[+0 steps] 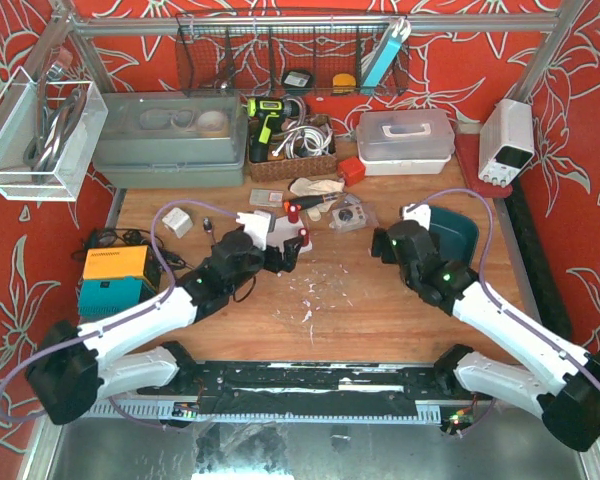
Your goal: Install the large spring
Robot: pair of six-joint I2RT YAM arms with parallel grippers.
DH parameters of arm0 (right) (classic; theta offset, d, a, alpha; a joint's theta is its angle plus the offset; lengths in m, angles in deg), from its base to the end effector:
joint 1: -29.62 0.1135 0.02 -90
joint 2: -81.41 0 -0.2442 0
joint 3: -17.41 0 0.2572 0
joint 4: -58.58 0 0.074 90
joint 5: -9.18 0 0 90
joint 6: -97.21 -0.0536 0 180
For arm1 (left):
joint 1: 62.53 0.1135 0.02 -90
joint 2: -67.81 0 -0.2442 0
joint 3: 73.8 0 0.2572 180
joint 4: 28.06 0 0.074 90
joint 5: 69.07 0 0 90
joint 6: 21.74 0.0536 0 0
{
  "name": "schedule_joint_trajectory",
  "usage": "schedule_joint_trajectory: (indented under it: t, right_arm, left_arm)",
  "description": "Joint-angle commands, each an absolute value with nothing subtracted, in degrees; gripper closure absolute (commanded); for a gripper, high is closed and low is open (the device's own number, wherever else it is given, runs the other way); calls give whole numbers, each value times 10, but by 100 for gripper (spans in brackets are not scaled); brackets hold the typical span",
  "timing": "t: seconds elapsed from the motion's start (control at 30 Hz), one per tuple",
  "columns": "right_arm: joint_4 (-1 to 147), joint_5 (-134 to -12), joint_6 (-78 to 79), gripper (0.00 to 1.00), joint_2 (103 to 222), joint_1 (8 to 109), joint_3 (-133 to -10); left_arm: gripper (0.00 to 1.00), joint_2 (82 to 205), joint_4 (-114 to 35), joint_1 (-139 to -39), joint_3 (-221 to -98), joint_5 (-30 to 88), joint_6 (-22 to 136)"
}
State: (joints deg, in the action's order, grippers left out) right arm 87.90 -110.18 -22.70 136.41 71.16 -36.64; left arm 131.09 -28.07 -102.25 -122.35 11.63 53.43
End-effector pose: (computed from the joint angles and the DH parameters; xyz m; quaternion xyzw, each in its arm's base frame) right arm 0.1981 0.1404 0.2484 0.0405 0.8474 0.1029 0.5194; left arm 0.2222 -0.1733 0.2339 0.1218 0.7815 -0.2218 0.5703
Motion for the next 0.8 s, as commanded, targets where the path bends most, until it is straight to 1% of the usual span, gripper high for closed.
schedule_joint_trajectory:
  t: [0.0, 0.07, 0.13, 0.2, 0.27, 0.33, 0.43, 0.5, 0.6, 0.63, 0.67, 0.77]
  right_arm:
    - [1038, -1027, -292, 1, 1400, 646, -411]
    - [1068, -1008, -309, 1, 1412, 612, -425]
    - [1110, -1020, -322, 1, 1426, 586, -443]
    - [1144, -1030, -324, 4, 1438, 554, -455]
    - [1162, -1032, -326, 12, 1446, 520, -460]
    - [1168, -1021, -327, 16, 1455, 482, -458]
    - [1150, -997, -327, 26, 1470, 429, -445]
    - [1146, -979, -324, 31, 1491, 401, -443]
    - [1141, -948, -316, 47, 1523, 372, -441]
    - [1139, -943, -315, 50, 1529, 367, -439]
    - [1136, -939, -316, 52, 1533, 363, -437]
    - [1131, -942, -318, 54, 1548, 360, -435]
  left_arm:
    - [0, 1251, -218, -1030, -1159, 84, 550]
    - [0, 1219, -196, -1036, -1130, 74, 555]
    - [0, 1202, -181, -1042, -1110, 70, 559]
    - [0, 1191, -173, -1050, -1096, 67, 566]
    - [0, 1185, -165, -1054, -1088, 62, 570]
    - [0, 1183, -160, -1055, -1083, 62, 566]
    - [0, 1187, -146, -1054, -1077, 80, 554]
    - [0, 1192, -143, -1055, -1077, 87, 553]
    - [0, 1195, -145, -1055, -1079, 91, 550]
    - [0, 1195, -144, -1055, -1078, 93, 548]
    - [0, 1194, -141, -1055, -1077, 96, 547]
    - [0, 1194, -136, -1055, -1076, 108, 541]
